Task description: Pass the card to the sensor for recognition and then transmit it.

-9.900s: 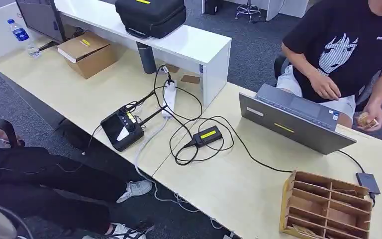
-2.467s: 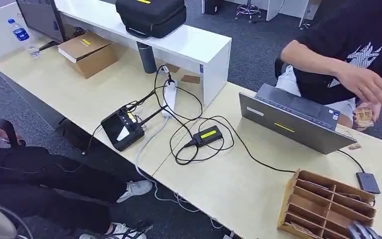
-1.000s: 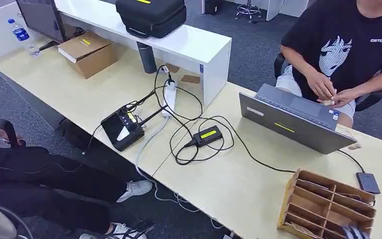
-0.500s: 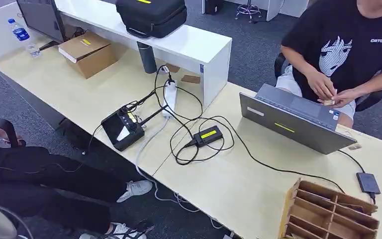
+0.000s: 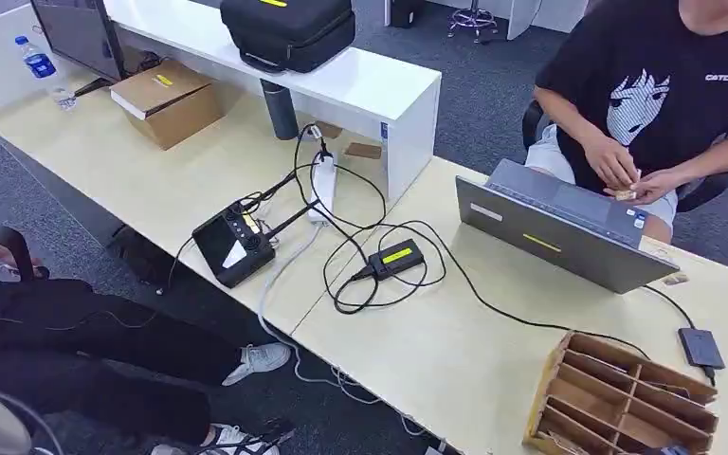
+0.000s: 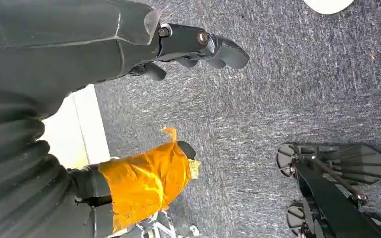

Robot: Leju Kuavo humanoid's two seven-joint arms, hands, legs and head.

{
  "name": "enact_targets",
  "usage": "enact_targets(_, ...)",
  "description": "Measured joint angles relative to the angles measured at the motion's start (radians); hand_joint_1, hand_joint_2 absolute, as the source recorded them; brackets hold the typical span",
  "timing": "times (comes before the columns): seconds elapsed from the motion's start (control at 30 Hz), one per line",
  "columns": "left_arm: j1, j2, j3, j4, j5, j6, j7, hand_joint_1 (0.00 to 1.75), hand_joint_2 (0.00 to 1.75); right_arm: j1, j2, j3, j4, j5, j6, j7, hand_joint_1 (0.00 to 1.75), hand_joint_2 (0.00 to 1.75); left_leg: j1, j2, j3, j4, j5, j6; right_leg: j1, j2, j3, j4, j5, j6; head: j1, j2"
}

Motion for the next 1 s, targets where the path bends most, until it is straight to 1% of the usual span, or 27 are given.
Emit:
enact_targets(0.07,0.000,0.000,0.000,0.000,-0.002,0.000,0.000,0.00,1.75,-0.016,0.006,0.004,-0.005,0.014,-0.023,-0.004,1.47,1.75,0.000,0.000,0.000,0.000,0.000,0.000,0.000,0.000,0.000,0.000,0.000,0.000,0.000,0.000)
enact_targets(0.13,-0.002,0.000,0.000,0.000,-0.005,0.000,0.000,0.00,1.75,-0.038,0.012,0.008,-0.011,0.019,-0.045,-0.007,1.54,1.75,0.000,0.000,0.000,0.000,0.000,0.000,0.000,0.000,0.000,0.000,0.000,0.000,0.000,0.000)
enact_targets(0.17,-0.002,0.000,0.000,0.000,-0.007,0.000,0.000,0.00,1.75,-0.052,0.014,0.008,-0.018,0.023,-0.058,-0.008,1.61,1.75,0.000,0.000,0.000,0.000,0.000,0.000,0.000,0.000,0.000,0.000,0.000,0.000,0.000,0.000)
enact_targets(0.2,-0.003,0.000,0.000,0.000,-0.009,0.000,0.000,0.00,1.75,-0.063,0.016,0.008,-0.028,0.025,-0.070,-0.009,1.59,1.75,0.000,0.000,0.000,0.000,0.000,0.000,0.000,0.000,0.000,0.000,0.000,0.000,0.000,0.000)
enact_targets(0.27,-0.003,0.000,0.000,0.000,-0.012,0.000,-0.002,0.00,1.75,-0.094,0.020,0.008,-0.053,0.028,-0.093,-0.009,1.69,1.75,0.000,0.001,0.000,0.000,0.000,0.000,0.000,0.000,0.000,0.000,0.000,0.000,0.000,0.000)
enact_targets(0.3,-0.003,0.000,0.000,0.000,-0.013,0.000,-0.004,0.00,1.75,-0.107,0.021,0.007,-0.066,0.028,-0.102,-0.009,1.68,1.75,0.000,0.000,0.000,0.000,0.000,0.000,0.000,0.000,0.000,0.000,0.000,0.000,0.000,0.000)
enact_targets(0.33,-0.003,0.000,0.000,0.000,-0.013,0.000,-0.005,0.00,1.75,-0.121,0.023,0.006,-0.084,0.026,-0.112,-0.009,1.71,1.75,0.000,0.000,0.000,0.000,0.000,0.000,0.000,0.000,0.000,0.000,0.000,0.000,0.000,0.000)
enact_targets(0.37,-0.003,0.000,0.000,0.000,-0.014,0.000,-0.005,0.00,1.75,-0.133,0.024,0.004,-0.100,0.021,-0.119,-0.008,1.69,1.75,0.000,0.000,0.000,0.000,0.000,0.000,0.000,0.000,0.000,0.000,0.000,0.000,0.000,0.000)
enact_targets(0.47,-0.003,0.000,0.000,0.000,-0.016,0.000,-0.006,0.00,1.75,-0.165,0.034,-0.008,-0.150,-0.004,-0.138,0.002,1.73,1.75,0.000,0.000,0.000,0.000,0.000,0.000,0.000,0.000,0.000,0.000,0.000,0.000,0.000,0.000)
enact_targets(0.7,-0.005,-0.001,0.000,0.000,-0.023,-0.001,-0.007,0.00,1.75,-0.252,0.062,-0.037,-0.223,-0.025,-0.145,0.018,1.75,1.75,0.000,0.000,0.000,0.000,0.000,0.000,0.000,0.000,0.000,0.000,0.000,0.000,0.000,0.000)
enact_targets(0.87,-0.007,-0.001,0.000,0.000,-0.032,-0.001,-0.007,0.00,1.75,-0.316,0.085,-0.037,-0.232,-0.022,-0.140,0.025,1.75,1.75,0.000,0.000,0.000,0.000,0.001,0.000,0.000,0.000,0.000,0.000,0.000,0.000,0.000,0.000)
enact_targets(1.0,-0.013,-0.001,0.000,0.000,-0.040,-0.003,-0.007,0.00,1.75,-0.369,0.105,-0.031,-0.229,-0.018,-0.121,0.031,1.75,1.75,0.000,0.000,0.000,0.000,0.001,0.000,0.000,0.000,0.000,0.001,0.000,0.000,0.000,0.000)
